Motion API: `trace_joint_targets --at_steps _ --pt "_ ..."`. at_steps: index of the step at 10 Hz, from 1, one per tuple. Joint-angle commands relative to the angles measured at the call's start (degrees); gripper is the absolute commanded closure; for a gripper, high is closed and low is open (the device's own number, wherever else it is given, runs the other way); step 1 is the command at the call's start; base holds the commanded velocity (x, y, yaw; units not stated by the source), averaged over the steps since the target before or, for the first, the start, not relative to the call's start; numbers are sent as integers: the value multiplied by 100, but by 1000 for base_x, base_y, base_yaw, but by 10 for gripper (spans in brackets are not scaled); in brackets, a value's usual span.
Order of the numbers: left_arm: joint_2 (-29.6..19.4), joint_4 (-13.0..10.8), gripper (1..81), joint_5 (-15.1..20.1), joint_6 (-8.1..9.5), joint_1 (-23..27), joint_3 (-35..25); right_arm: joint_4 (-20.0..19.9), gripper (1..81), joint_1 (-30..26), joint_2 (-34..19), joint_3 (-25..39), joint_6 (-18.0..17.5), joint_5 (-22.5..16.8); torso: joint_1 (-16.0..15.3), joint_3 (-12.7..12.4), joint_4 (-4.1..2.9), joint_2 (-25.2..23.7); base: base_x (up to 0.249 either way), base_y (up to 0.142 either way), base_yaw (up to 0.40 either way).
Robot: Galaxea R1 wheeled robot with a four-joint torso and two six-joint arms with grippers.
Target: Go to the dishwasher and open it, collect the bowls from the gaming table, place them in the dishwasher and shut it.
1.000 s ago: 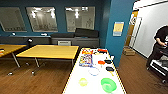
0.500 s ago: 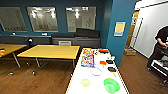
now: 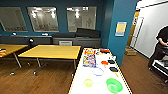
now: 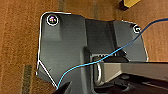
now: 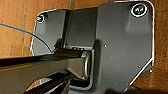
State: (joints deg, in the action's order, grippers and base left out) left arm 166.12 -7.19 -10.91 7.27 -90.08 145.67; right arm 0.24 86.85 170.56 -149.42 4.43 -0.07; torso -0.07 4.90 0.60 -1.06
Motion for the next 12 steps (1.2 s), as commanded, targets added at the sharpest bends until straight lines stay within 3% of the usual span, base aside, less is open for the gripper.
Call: trace_joint_targets --at_steps 1,12 --pt "-17 -10 10 265 -32 170 -38 20 10 -251 -54 28 -21 -344 0 0 0 0 0 0 0" --pt "-8 -28 10 265 -32 170 -38 -16 10 -233 -72 63 -21 -327 7 -2 0 -4 64 0 0"
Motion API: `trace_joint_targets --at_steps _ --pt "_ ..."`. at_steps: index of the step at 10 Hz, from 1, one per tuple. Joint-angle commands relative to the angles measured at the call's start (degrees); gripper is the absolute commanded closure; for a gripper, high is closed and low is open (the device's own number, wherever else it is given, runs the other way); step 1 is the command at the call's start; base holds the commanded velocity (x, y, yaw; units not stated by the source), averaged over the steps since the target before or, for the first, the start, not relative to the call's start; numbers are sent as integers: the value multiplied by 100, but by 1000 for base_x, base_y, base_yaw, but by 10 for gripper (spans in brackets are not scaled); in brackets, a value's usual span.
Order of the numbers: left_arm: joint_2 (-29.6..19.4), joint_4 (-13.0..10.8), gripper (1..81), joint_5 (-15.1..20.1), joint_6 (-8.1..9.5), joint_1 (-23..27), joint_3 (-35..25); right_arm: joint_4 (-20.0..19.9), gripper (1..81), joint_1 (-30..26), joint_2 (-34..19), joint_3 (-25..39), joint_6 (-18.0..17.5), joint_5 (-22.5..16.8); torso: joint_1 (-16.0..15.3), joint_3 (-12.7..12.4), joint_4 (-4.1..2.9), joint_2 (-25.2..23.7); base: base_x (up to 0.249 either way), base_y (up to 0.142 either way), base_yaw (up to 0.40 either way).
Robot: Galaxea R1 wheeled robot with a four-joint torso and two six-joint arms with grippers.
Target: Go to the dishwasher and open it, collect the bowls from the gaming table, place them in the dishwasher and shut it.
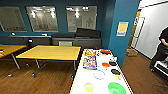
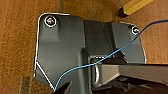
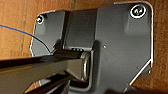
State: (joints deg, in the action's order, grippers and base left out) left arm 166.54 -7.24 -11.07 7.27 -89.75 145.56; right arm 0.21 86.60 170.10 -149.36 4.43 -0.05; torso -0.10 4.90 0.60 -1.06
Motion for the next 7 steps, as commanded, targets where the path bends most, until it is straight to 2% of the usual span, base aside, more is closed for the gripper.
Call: trace_joint_targets --at_steps 1,2,4,7 --pt "-59 12 10 281 -32 137 -27 -30 10 -182 -70 92 -29 -206 2 0 0 -2 0 0 0" --pt "-59 12 10 281 -32 137 -27 -30 10 -129 -140 198 -29 -109 0 0 0 0 0 0 0" --pt "-67 21 10 281 -32 137 -27 -56 10 -94 -717 1081 -160 -13 7 0 0 0 0 0 0" --pt "-59 13 10 281 -32 137 -27 -47 10 -94 -2383 3510 -791 240 7 0 0 0 0 0 0"
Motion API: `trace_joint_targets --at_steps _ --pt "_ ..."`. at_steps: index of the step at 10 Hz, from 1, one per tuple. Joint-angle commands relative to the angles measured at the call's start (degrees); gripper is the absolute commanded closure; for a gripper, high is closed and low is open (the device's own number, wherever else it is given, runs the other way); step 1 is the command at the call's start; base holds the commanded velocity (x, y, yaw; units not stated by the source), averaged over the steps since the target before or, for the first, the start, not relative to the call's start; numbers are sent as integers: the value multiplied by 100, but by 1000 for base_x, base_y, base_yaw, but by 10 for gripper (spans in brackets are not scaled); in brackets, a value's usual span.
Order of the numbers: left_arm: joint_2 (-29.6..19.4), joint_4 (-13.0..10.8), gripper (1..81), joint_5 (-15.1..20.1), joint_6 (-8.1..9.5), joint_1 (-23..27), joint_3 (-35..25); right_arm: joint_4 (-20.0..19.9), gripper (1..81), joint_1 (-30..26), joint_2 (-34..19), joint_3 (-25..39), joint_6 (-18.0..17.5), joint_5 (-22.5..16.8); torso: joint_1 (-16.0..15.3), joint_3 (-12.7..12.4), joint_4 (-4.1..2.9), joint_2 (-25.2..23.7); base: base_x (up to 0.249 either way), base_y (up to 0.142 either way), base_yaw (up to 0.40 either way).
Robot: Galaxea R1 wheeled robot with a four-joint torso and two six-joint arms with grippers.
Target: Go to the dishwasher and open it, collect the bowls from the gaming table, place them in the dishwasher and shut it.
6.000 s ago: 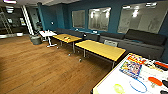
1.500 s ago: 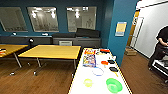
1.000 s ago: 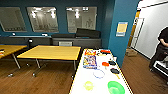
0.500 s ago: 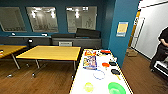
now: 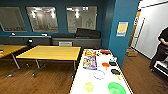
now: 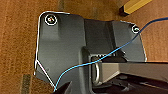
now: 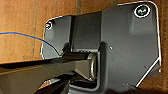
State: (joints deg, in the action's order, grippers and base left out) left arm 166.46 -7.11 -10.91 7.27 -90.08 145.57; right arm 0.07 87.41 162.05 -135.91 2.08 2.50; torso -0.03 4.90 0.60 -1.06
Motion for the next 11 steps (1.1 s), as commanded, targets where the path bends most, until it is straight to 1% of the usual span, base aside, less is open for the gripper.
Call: trace_joint_targets --at_steps 1,3,4,5,6,7,8,9,11 --pt "-42 8 10 265 -32 170 -28 -16 10 -227 -2120 2849 -639 84 0 0 0 0 0 0 0" --pt "-42 8 10 265 -23 170 -28 19 10 -384 -3200 4238 -630 329 0 0 0 0 0 0 0" --pt "-42 8 10 265 -23 170 -28 -7 10 -507 -3766 4856 -647 521 0 0 0 0 0 0 0" --pt "-34 8 10 273 -23 170 -28 1 10 -673 -4283 5390 -734 619 0 0 0 0 0 0 0" --pt "-34 8 10 274 -23 170 -28 -7 10 -893 -4738 5803 -797 690 0 227 0 0 0 0 0" --pt "-34 8 10 274 -23 170 -28 1 10 -1121 -5230 6260 -868 743 0 541 0 0 0 0 0" --pt "-34 8 10 274 -23 161 -28 1 10 -1403 -5618 6586 -972 734 0 582 0 0 0 0 0" --pt "-34 8 10 274 -23 161 -28 1 10 -1694 -5909 6790 -1087 726 2 698 0 -2 0 0 0" --pt "-34 16 10 274 -23 161 -28 -7 10 -2415 -6600 7288 -1411 647 3 1073 0 -2 0 0 0"
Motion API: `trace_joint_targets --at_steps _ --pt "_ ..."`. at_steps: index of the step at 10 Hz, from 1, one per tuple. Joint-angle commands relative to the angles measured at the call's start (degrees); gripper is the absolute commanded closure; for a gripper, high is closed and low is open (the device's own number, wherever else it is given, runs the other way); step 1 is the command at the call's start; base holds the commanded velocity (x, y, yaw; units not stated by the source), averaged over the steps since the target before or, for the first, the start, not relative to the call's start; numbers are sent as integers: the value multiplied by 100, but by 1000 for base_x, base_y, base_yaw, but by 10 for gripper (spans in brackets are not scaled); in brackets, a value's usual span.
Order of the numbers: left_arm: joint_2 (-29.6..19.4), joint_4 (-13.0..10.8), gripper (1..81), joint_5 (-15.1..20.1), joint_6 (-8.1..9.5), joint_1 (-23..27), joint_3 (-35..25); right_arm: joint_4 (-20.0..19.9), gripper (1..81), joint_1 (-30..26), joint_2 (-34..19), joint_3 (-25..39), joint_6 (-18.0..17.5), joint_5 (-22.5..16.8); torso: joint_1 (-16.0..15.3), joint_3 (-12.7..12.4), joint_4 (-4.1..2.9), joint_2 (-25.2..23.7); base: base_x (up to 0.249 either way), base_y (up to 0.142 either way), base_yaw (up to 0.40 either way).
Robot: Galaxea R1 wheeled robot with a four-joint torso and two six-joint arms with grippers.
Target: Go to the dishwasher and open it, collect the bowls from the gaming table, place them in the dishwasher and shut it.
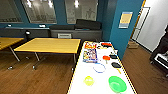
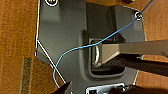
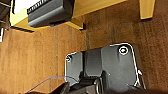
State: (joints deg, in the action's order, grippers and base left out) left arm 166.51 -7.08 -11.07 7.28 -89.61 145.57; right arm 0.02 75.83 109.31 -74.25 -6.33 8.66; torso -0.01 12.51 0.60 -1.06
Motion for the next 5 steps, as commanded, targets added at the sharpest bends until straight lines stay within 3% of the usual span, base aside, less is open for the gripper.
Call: trace_joint_targets --at_steps 1,2,5 --pt "-39 14 10 290 -25 115 -28 -11 10 -1651 -1567 1274 -694 -48 0 476 0 0 0 0 0" --pt "-39 14 10 290 -25 115 -28 -29 10 -2081 -1726 1327 -923 -277 -2 186 0 2 0 0 0" --pt "-39 23 10 281 -16 115 -28 -73 10 -3480 -1630 1064 -1774 -1505 -7 394 0 7 0 0 0"
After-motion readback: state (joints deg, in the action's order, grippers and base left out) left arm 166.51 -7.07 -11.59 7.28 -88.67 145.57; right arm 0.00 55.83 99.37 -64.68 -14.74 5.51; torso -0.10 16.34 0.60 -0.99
